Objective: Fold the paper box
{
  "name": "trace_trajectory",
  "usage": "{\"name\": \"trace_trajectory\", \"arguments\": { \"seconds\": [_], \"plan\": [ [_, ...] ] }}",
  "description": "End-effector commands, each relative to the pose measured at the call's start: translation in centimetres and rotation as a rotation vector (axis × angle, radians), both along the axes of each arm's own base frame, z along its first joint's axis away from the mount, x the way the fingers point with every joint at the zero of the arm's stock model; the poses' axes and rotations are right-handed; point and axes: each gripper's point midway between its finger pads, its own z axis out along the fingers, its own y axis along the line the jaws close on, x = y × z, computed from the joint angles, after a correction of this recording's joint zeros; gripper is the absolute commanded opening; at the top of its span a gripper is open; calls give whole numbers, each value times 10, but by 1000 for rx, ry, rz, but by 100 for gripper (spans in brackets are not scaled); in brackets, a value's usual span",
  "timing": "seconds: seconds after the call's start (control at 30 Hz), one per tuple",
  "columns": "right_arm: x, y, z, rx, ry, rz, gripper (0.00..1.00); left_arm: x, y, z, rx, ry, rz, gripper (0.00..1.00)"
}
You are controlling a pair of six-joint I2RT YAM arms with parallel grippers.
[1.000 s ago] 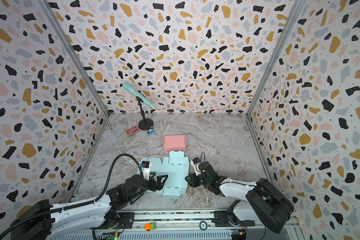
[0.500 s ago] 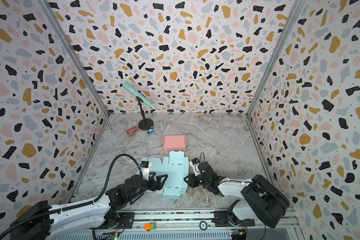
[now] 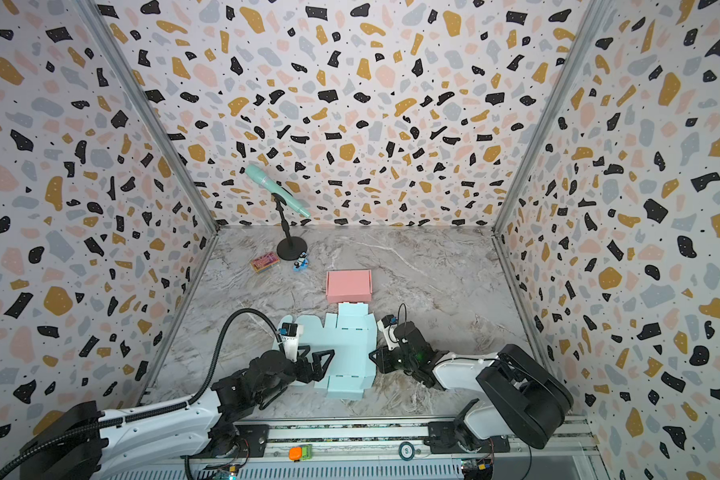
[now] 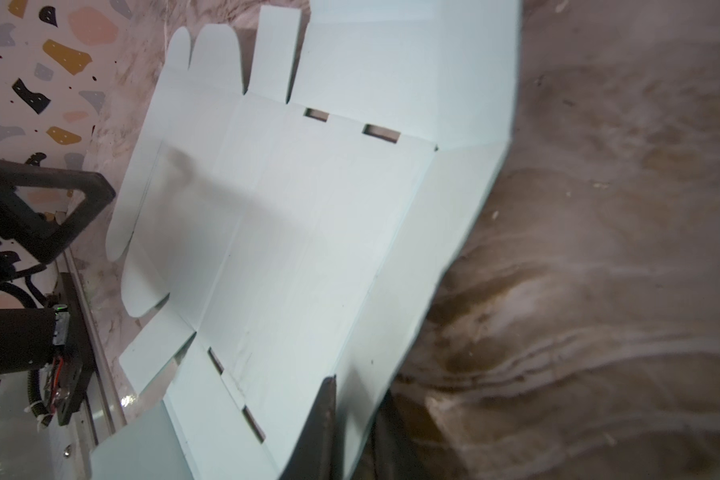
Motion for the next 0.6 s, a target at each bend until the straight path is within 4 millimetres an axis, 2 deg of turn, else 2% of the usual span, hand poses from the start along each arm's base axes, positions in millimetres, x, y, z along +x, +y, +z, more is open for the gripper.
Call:
{"name": "trace_trajectory", "arguments": {
  "seconds": [0.0,0.1,0.2,0.33,0.4,0.57],
  "plan": [
    [6,3,13,3,-34,4,15,2,-1,6,-24,-26,7,99],
    [6,2,15,0,-38,7,13,2,-1,6,-26,-27,4,96],
    [5,0,18,-3,-44,10,12,1,-3,6,-24,-25,-6,76],
    [3,-2,23,-5,-54,7,12,5,-9,10,-17,-33,-13,40],
    [3,-3,24,-5,-58,5,12,7,-12,12,-14,-36,-15,26],
    [1,-6,26,-7,-64,1,11,18,-26,18,3,-50,-20,11]
  ]
}}
